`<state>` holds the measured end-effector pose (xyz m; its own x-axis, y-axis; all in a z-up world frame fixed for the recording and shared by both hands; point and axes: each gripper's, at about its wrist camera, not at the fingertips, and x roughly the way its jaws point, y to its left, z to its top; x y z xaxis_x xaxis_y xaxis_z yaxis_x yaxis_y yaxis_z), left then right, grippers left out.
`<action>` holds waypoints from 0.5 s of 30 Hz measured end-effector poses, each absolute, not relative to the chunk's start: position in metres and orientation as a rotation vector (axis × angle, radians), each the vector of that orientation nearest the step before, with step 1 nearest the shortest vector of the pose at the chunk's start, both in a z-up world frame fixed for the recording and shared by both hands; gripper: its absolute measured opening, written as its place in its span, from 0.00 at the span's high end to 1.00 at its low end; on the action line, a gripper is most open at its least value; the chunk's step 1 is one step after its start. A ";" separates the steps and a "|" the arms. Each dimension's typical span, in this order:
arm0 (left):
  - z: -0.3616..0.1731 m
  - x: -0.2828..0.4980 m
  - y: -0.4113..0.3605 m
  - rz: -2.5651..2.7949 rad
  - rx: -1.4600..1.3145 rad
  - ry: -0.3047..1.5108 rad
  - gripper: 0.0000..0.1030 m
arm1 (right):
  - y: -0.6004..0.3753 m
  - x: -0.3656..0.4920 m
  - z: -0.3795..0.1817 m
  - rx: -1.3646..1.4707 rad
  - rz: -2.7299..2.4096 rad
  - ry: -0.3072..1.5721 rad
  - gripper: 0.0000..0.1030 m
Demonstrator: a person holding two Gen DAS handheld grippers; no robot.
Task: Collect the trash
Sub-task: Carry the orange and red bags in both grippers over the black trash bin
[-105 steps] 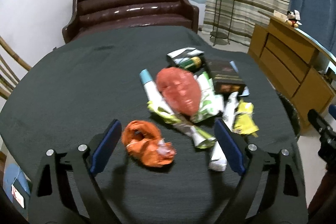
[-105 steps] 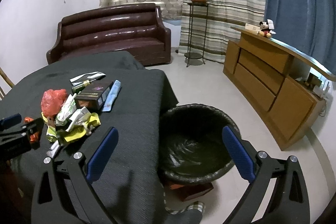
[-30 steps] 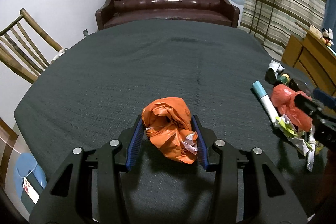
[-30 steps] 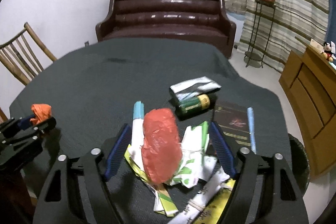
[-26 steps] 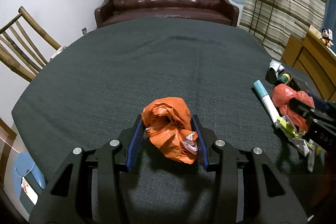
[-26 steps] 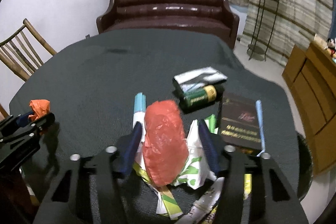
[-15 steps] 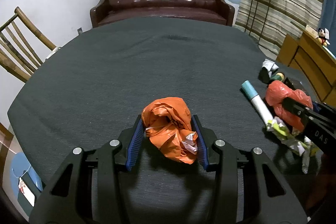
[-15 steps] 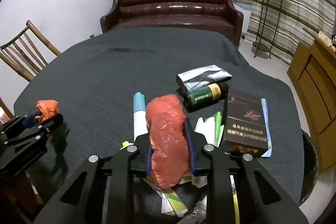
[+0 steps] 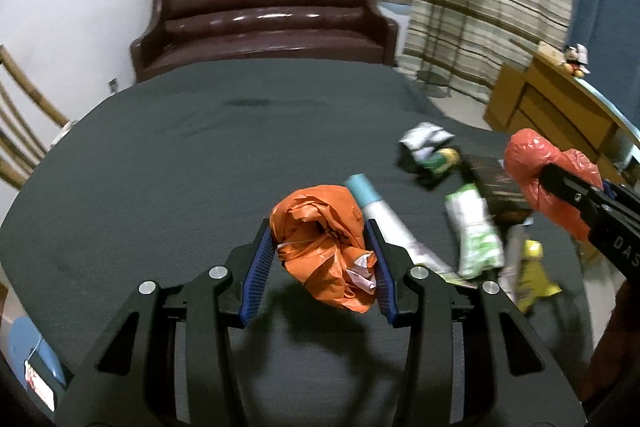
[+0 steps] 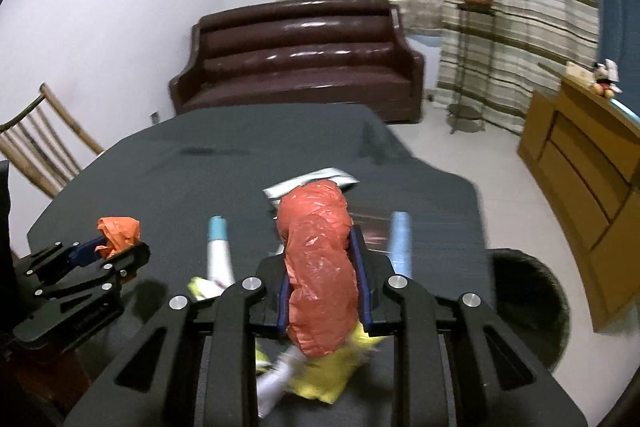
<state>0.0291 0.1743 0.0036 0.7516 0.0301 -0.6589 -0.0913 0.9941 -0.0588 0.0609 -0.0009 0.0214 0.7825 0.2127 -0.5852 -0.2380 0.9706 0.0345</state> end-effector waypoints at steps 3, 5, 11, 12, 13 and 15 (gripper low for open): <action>0.008 0.032 0.150 0.019 -0.075 0.706 0.57 | -0.027 0.058 0.023 -0.033 0.183 0.614 0.75; 0.011 0.035 0.133 -0.015 -0.063 0.699 0.57 | -0.044 0.057 0.024 -0.024 0.144 0.609 0.75; 0.015 0.044 0.073 -0.114 -0.018 0.686 0.57 | -0.100 0.059 0.019 0.017 0.024 0.604 0.75; 0.016 0.045 0.062 -0.133 -0.009 0.682 0.57 | -0.108 0.058 0.017 0.021 0.007 0.604 0.75; 0.017 0.048 0.055 -0.144 -0.003 0.682 0.57 | -0.113 0.058 0.016 0.023 -0.006 0.605 0.75; 0.017 0.051 0.038 -0.167 0.006 0.676 0.57 | -0.127 0.058 0.013 0.024 -0.033 0.605 0.75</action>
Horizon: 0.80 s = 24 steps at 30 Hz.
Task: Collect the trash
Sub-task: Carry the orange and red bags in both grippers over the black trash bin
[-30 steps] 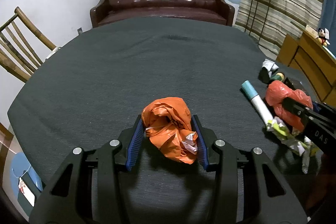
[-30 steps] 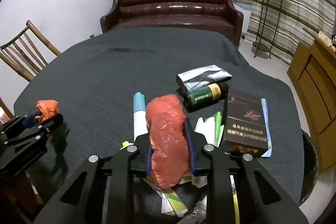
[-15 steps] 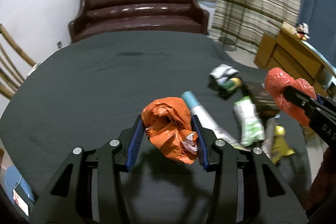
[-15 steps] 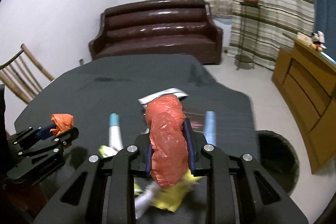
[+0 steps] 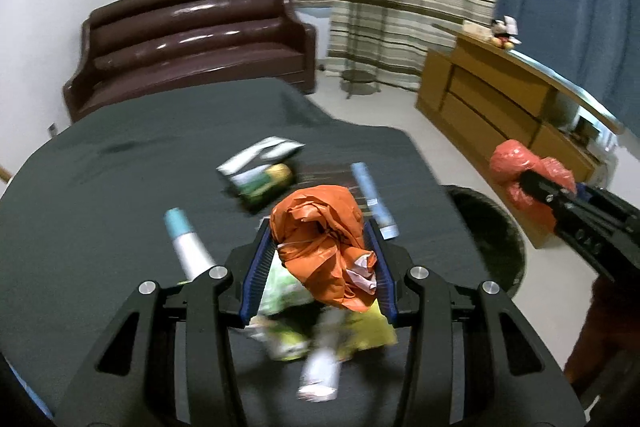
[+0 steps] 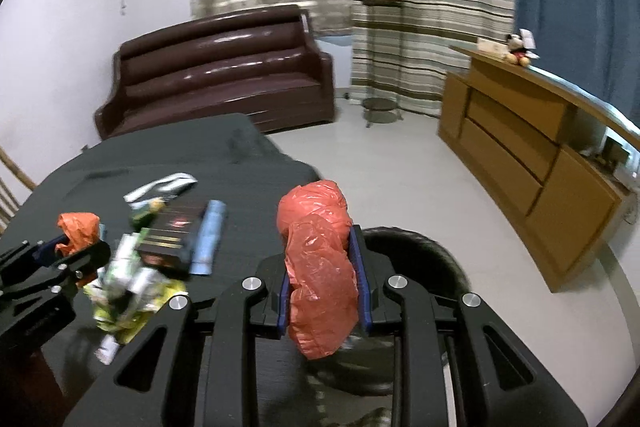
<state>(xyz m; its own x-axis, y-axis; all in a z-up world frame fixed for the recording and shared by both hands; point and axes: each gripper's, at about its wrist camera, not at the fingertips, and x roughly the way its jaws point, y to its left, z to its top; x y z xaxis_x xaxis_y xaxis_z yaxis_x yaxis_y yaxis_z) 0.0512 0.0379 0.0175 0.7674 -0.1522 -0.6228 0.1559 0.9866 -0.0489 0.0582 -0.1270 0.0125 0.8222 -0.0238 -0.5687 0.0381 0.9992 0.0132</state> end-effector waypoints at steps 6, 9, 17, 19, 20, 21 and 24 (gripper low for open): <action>0.017 0.063 -0.010 -0.226 0.043 0.666 0.57 | -0.158 0.055 0.001 0.037 -0.088 0.601 0.75; 0.014 0.068 -0.032 -0.246 0.058 0.663 0.57 | -0.172 0.057 -0.003 0.054 -0.101 0.604 0.75; 0.001 0.082 -0.075 -0.282 0.097 0.683 0.57 | -0.200 0.062 -0.013 0.091 -0.127 0.611 0.75; -0.001 0.088 -0.080 -0.282 0.103 0.691 0.57 | -0.202 0.063 -0.015 0.095 -0.131 0.614 0.75; -0.002 0.090 -0.083 -0.281 0.106 0.693 0.57 | -0.204 0.064 -0.016 0.096 -0.132 0.615 0.75; -0.003 0.093 -0.086 -0.278 0.109 0.695 0.57 | -0.204 0.066 -0.017 0.096 -0.134 0.618 0.75; -0.006 0.099 -0.091 -0.271 0.115 0.703 0.57 | -0.208 0.070 -0.020 0.097 -0.139 0.621 0.75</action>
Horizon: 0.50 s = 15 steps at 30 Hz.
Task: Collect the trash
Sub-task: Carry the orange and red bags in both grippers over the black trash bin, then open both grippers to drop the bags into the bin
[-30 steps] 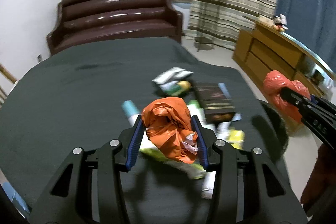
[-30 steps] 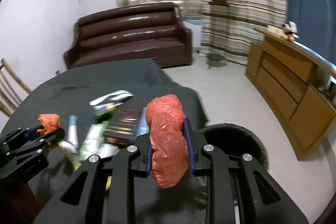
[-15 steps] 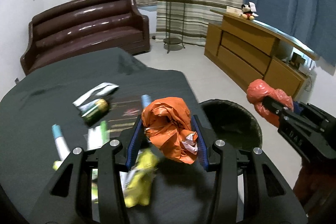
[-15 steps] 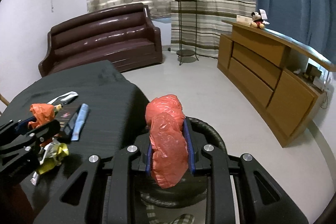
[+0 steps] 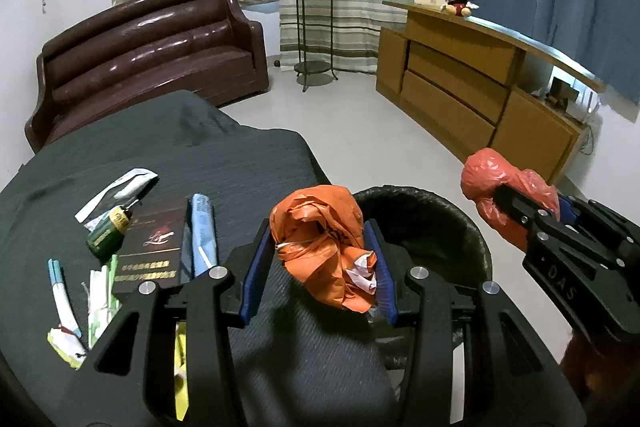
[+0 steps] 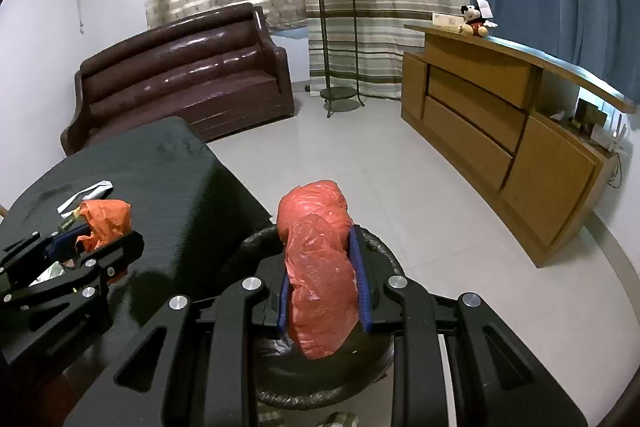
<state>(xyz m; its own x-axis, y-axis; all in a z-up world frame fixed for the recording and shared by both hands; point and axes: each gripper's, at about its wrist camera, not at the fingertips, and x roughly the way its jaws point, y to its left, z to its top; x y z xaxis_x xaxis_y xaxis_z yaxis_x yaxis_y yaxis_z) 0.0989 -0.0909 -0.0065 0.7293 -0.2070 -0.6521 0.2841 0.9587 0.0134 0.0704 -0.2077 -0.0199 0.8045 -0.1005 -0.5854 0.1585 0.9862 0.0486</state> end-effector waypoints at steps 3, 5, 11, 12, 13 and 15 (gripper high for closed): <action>-0.009 0.102 -0.093 -0.262 0.123 0.709 0.57 | -0.211 0.073 -0.022 0.105 -0.144 0.622 0.75; -0.010 0.106 -0.097 -0.259 0.128 0.712 0.57 | -0.211 0.075 -0.023 0.109 -0.148 0.624 0.75; -0.012 0.115 -0.107 -0.252 0.143 0.716 0.57 | -0.218 0.080 -0.027 0.119 -0.157 0.630 0.75; -0.013 0.116 -0.108 -0.251 0.143 0.718 0.57 | -0.219 0.081 -0.027 0.121 -0.158 0.631 0.75; -0.014 0.118 -0.109 -0.250 0.146 0.721 0.57 | -0.220 0.081 -0.028 0.122 -0.158 0.631 0.75; -0.015 0.121 -0.111 -0.249 0.149 0.726 0.57 | -0.221 0.084 -0.028 0.124 -0.160 0.634 0.75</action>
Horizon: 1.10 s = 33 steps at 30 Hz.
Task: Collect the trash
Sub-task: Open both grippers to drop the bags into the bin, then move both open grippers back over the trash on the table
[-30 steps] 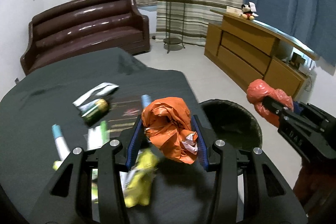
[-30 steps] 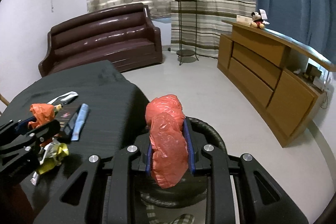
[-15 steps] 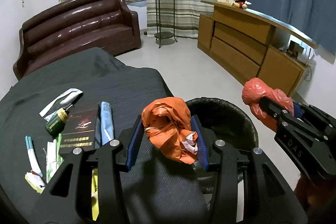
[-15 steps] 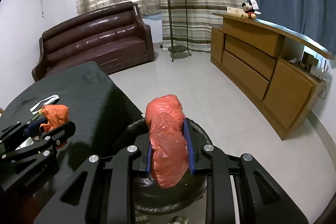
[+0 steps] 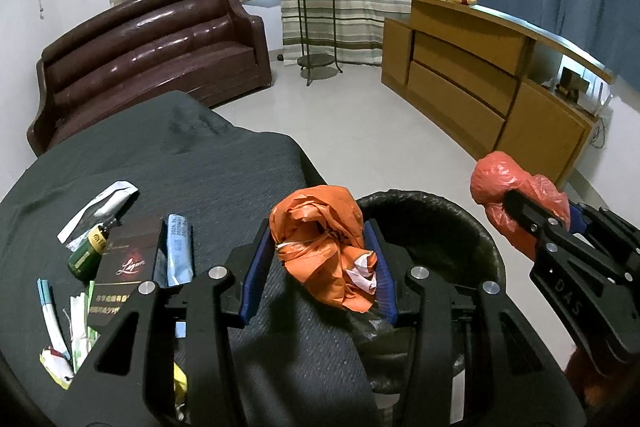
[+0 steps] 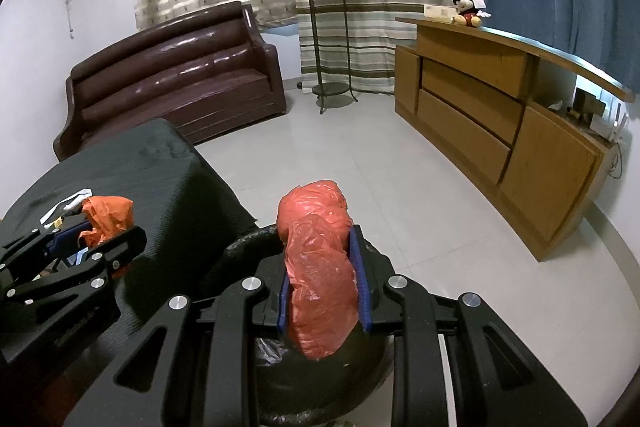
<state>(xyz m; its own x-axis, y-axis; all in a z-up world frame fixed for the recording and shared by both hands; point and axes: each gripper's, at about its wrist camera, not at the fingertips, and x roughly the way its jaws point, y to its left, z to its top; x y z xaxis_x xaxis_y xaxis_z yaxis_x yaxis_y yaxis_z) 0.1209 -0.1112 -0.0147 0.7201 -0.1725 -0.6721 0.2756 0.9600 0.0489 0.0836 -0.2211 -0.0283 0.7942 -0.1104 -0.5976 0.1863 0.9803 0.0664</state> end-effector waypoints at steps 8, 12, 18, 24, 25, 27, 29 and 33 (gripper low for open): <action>-0.016 0.127 -0.115 -0.243 0.150 0.739 0.44 | -0.222 0.088 -0.030 0.140 -0.171 0.633 0.58; -0.015 0.129 -0.114 -0.236 0.143 0.737 0.39 | -0.223 0.086 -0.029 0.139 -0.183 0.625 0.58; -0.013 0.130 -0.114 -0.226 0.134 0.727 0.32 | -0.227 0.084 -0.026 0.143 -0.197 0.620 0.57; -0.014 0.129 -0.115 -0.230 0.142 0.723 0.32 | -0.228 0.084 -0.025 0.145 -0.202 0.619 0.56; -0.014 0.128 -0.115 -0.233 0.144 0.721 0.32 | -0.228 0.084 -0.025 0.146 -0.203 0.619 0.56; -0.013 0.126 -0.115 -0.235 0.149 0.716 0.31 | -0.228 0.084 -0.026 0.148 -0.205 0.621 0.56; -0.012 0.126 -0.114 -0.236 0.152 0.712 0.31 | -0.228 0.084 -0.027 0.151 -0.206 0.624 0.56; -0.011 0.125 -0.115 -0.237 0.151 0.715 0.31 | -0.226 0.082 -0.027 0.151 -0.203 0.628 0.56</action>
<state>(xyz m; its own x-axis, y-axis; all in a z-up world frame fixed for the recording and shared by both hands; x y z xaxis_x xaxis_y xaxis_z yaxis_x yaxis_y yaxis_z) 0.1252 -0.1152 -0.0115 0.7297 -0.1633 -0.6640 0.2659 0.9624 0.0555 0.0818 -0.2256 -0.0265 0.7902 -0.1422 -0.5962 0.2335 0.9692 0.0783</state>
